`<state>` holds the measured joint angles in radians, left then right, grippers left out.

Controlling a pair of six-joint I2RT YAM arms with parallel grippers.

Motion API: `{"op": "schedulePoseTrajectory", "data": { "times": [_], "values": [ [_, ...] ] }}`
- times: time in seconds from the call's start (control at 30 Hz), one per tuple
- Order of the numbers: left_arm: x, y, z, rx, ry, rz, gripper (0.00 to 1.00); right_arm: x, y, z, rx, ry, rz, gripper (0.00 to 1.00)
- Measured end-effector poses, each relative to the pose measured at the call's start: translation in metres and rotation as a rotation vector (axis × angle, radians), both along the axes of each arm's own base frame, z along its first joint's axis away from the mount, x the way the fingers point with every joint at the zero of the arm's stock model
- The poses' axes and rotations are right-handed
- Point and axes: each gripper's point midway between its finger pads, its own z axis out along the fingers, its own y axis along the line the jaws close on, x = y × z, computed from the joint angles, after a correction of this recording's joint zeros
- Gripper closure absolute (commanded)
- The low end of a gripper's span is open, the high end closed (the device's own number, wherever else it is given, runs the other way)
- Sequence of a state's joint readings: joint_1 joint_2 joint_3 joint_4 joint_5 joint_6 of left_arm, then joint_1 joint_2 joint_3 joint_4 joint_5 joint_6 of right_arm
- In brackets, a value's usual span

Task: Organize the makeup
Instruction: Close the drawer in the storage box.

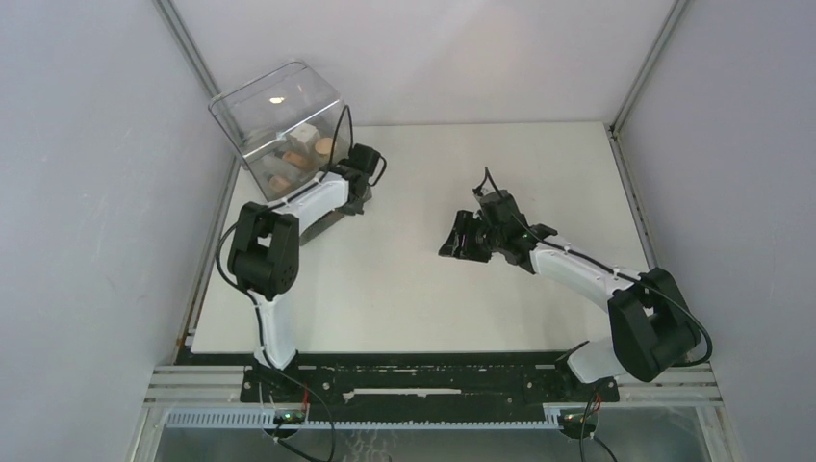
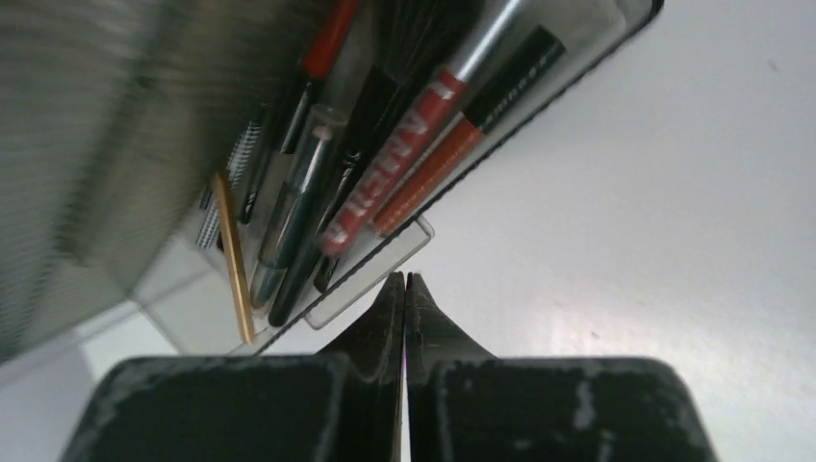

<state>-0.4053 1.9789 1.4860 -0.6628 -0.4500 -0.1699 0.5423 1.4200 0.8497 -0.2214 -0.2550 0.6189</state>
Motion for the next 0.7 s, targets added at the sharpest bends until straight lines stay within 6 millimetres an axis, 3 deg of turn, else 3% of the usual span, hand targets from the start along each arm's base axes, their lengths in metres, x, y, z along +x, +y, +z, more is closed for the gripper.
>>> {"op": "schedulePoseTrajectory", "data": {
  "times": [0.17,0.27,0.33,0.53,0.7],
  "values": [
    [0.032,0.027,0.025,0.141,-0.097,-0.012,1.00,0.004,-0.004,0.001,0.006,0.002,-0.011,0.42],
    [0.039,0.032,0.031,0.170,-0.115,-0.028,1.00,0.005,-0.006,0.001,0.005,0.001,-0.018,0.42],
    [0.040,0.028,0.031,0.142,-0.125,-0.057,0.99,0.005,-0.006,0.000,0.005,0.001,-0.019,0.42],
    [0.002,-0.007,0.027,-0.087,-0.059,-0.247,0.89,0.006,-0.005,0.002,0.016,0.001,-0.017,0.43],
    [0.002,-0.027,0.017,-0.148,0.016,-0.329,0.88,0.006,-0.002,0.004,0.030,0.002,-0.020,0.43]
  ]
}}
